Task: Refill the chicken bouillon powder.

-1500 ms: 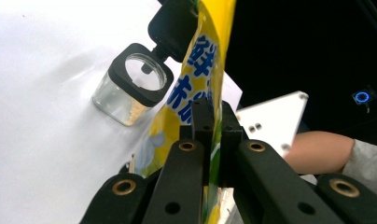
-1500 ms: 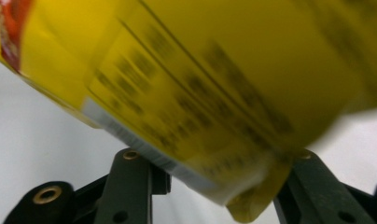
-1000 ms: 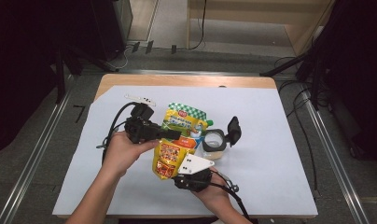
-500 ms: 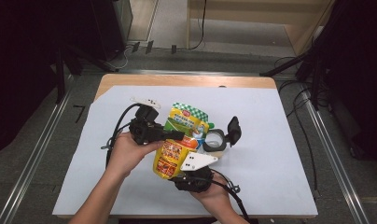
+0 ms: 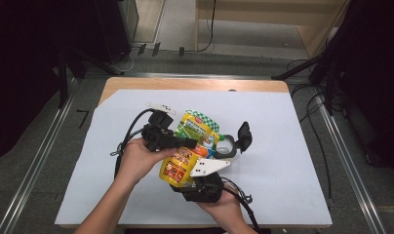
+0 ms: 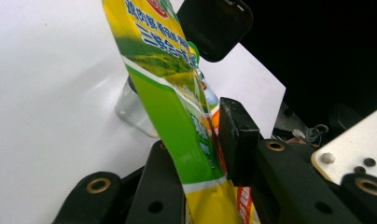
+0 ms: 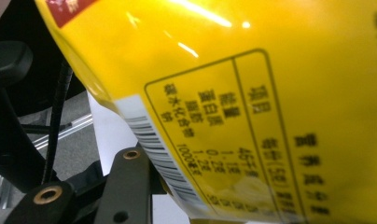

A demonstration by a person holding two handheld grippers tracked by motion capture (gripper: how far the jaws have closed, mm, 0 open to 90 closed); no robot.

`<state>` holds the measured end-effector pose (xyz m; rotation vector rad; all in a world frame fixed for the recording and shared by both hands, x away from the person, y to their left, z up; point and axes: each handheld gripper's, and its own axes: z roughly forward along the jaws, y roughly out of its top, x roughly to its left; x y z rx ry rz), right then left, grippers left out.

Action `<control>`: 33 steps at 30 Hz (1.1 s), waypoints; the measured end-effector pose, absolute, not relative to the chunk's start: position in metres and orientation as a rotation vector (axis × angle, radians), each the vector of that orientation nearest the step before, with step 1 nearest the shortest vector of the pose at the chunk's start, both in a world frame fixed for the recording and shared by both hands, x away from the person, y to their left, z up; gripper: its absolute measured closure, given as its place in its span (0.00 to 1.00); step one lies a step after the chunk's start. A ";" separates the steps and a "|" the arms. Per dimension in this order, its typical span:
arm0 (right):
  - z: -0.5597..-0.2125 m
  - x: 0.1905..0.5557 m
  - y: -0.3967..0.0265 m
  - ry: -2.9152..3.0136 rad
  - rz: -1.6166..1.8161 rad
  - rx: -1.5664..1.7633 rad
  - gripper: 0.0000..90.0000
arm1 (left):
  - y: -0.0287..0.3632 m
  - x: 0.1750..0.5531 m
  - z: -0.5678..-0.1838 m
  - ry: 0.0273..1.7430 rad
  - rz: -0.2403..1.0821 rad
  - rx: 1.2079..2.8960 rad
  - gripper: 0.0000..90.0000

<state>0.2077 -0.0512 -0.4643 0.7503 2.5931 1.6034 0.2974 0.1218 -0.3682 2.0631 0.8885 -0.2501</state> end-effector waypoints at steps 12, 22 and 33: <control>-0.462 0.211 -0.055 2.621 1.648 0.838 0.67 | 0.107 0.299 -0.373 0.951 -0.232 2.087 0.84; -0.462 0.210 -0.047 2.653 1.584 0.820 0.68 | 0.099 0.299 -0.378 1.016 -0.217 2.071 0.87; -0.465 0.215 -0.043 2.639 1.552 0.871 0.73 | 0.098 0.300 -0.379 1.056 -0.205 2.064 0.86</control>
